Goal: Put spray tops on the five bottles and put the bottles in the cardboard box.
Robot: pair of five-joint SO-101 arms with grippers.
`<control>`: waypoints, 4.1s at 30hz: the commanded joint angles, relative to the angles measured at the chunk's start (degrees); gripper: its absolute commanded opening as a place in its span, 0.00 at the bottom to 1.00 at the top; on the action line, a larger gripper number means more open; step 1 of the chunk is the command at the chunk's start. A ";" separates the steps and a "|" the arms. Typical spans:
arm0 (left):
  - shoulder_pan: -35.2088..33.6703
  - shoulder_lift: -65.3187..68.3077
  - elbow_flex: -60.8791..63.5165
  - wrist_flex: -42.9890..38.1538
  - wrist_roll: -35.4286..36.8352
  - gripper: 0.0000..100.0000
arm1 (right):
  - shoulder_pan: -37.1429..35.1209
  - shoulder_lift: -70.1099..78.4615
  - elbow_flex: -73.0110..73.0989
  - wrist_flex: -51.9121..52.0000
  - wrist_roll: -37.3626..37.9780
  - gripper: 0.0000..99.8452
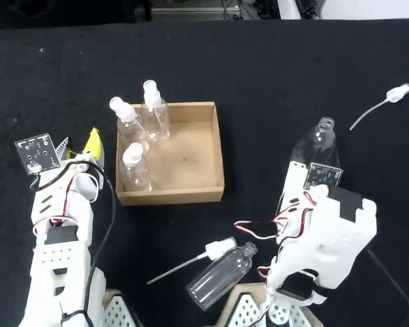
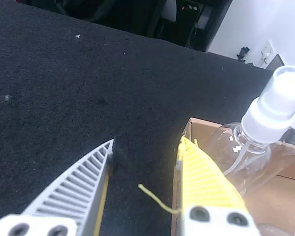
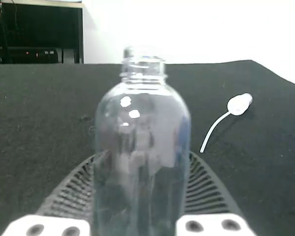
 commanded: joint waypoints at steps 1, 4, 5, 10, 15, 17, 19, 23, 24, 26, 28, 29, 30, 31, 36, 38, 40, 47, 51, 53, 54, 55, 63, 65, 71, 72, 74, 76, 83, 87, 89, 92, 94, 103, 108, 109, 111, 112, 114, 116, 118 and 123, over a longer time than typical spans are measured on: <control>0.48 -0.97 -0.57 -1.41 -0.35 0.19 | 1.14 -0.04 -2.07 -1.85 0.00 0.17; 0.48 -0.97 -0.57 -1.41 -0.35 0.19 | 1.14 -0.04 -2.07 -1.85 0.00 0.17; 0.48 -0.97 -0.57 -1.41 -0.35 0.19 | 1.14 -0.04 -2.07 -1.85 0.00 0.17; 0.48 -0.97 -0.57 -1.41 -0.35 0.19 | 1.14 -0.04 -1.98 -1.85 0.00 0.17; 0.48 -0.97 -0.57 -1.41 -0.35 0.19 | 1.14 -0.04 -0.57 -3.43 0.00 0.24; 0.48 -0.97 -0.57 -1.41 -0.35 0.19 | 0.88 -0.04 1.54 -5.45 0.00 0.28; 0.48 -0.97 -0.57 -1.41 -0.35 0.19 | 0.18 0.13 3.03 -7.30 0.00 0.28; 0.48 -1.05 -0.57 -1.41 -0.35 0.19 | 0.00 0.13 4.18 -7.91 0.00 0.27; 0.48 -1.05 -0.57 -1.41 -0.35 0.19 | 0.00 0.13 4.18 -7.91 0.00 0.27; 0.48 -1.05 -0.57 -1.41 -0.35 0.19 | 0.09 0.13 4.18 -7.91 0.00 0.27; 0.48 -1.05 -0.57 -1.41 -0.35 0.19 | 0.09 0.04 4.18 -7.91 0.00 0.27; 0.48 -1.05 -0.57 -1.41 -0.35 0.19 | 0.09 0.04 4.18 -7.91 0.00 0.27; 0.48 -1.05 -0.57 -1.41 -0.35 0.19 | 0.09 -0.04 4.18 -7.91 0.00 0.27; 0.48 -1.05 -0.57 -1.41 -0.35 0.19 | 0.18 -0.04 4.18 -7.91 0.00 0.27; 0.48 -1.05 -0.57 -1.41 -0.35 0.19 | 1.32 -0.04 3.56 -7.91 0.00 0.27; 0.66 -1.05 -0.57 -1.41 -0.35 0.19 | 1.32 -0.13 3.56 -7.91 0.00 0.27; 0.75 -1.05 -0.57 -1.41 -0.35 0.19 | 1.32 -1.27 3.56 -7.56 -0.09 0.27; 0.57 -1.05 -0.57 -1.41 -0.35 0.19 | 1.41 -14.02 4.18 -0.97 -0.09 0.27; 0.57 -1.05 -0.66 -1.41 -0.35 0.19 | 3.08 -25.89 0.31 15.65 -0.53 0.27; 0.75 -1.05 -0.66 -1.41 -0.35 0.19 | 4.04 -31.34 -4.79 29.89 -0.62 0.27; 0.75 -1.05 -0.66 -1.41 -0.35 0.19 | 4.57 -33.71 -7.96 38.24 -0.62 0.27; 0.75 -1.05 -0.66 -1.41 -0.35 0.19 | 5.10 -35.65 -11.21 46.77 -0.62 0.27; 0.75 -1.14 -0.66 -1.41 -0.35 0.19 | 10.20 -42.68 -28.62 84.75 -0.62 0.27; 0.75 -1.05 -0.66 -1.41 -0.35 0.19 | 10.55 -41.45 -32.92 89.67 -0.62 0.27; 0.48 -1.05 -0.66 -1.41 -0.35 0.19 | 11.25 -27.56 -59.47 114.29 -0.62 0.27; 0.48 -1.05 -0.66 -1.41 -0.35 0.19 | 11.52 -24.04 -64.92 118.77 -0.88 0.27; 0.48 -1.05 -0.66 -1.41 -0.35 0.19 | 12.13 -16.75 -75.74 126.24 -3.87 0.27; 0.48 -1.05 -0.66 -1.41 -0.35 0.19 | 12.48 -9.80 -85.85 131.52 -6.77 0.27; 0.66 -1.05 -0.66 -1.41 -0.35 0.19 | 13.01 11.47 -117.41 142.68 -16.44 0.27; 0.75 -1.05 -0.66 -1.41 -0.35 0.19 | 13.10 22.37 -134.46 146.20 -16.35 0.27; 0.84 -1.05 -0.66 -1.41 -0.35 0.19 | 13.10 28.00 -142.29 146.90 -16.44 0.27; 0.84 -1.05 -0.66 -1.41 -0.35 0.19 | 13.19 36.53 -153.54 146.46 -16.62 0.27; 0.84 -1.05 -0.66 -1.41 -0.35 0.19 | 13.19 41.89 -160.75 146.37 -16.70 0.27; 0.84 -1.05 -0.66 -1.41 -0.35 0.19 | 14.33 57.98 -175.16 137.58 -16.62 0.18; 0.84 -0.97 -0.66 -1.41 -0.35 0.19 | 14.77 58.77 -172.18 136.18 -16.62 0.18; 0.84 -0.97 -0.66 -1.41 -0.35 0.19 | 14.77 58.77 -172.09 136.18 -16.62 0.18; 0.84 -0.97 -0.66 -1.41 -0.35 0.19 | 14.59 58.95 -171.74 136.44 -16.70 0.18; 0.84 -1.05 -0.66 -1.41 -0.35 0.19 | 14.51 59.12 -171.74 137.32 -16.70 0.18; 0.84 -1.05 -0.66 -1.41 -0.35 0.19 | 13.89 59.21 -171.65 140.04 -16.70 0.18; 0.84 -1.05 -0.66 -1.41 -0.35 0.19 | 13.27 59.21 -171.56 142.33 -16.70 0.22; 0.84 -1.05 -0.66 -1.41 -0.35 0.19 | 12.75 59.30 -171.56 144.00 -16.70 0.24; 0.84 -1.05 -0.66 -1.41 -0.35 0.19 | 12.31 60.00 -168.04 143.30 -16.79 0.20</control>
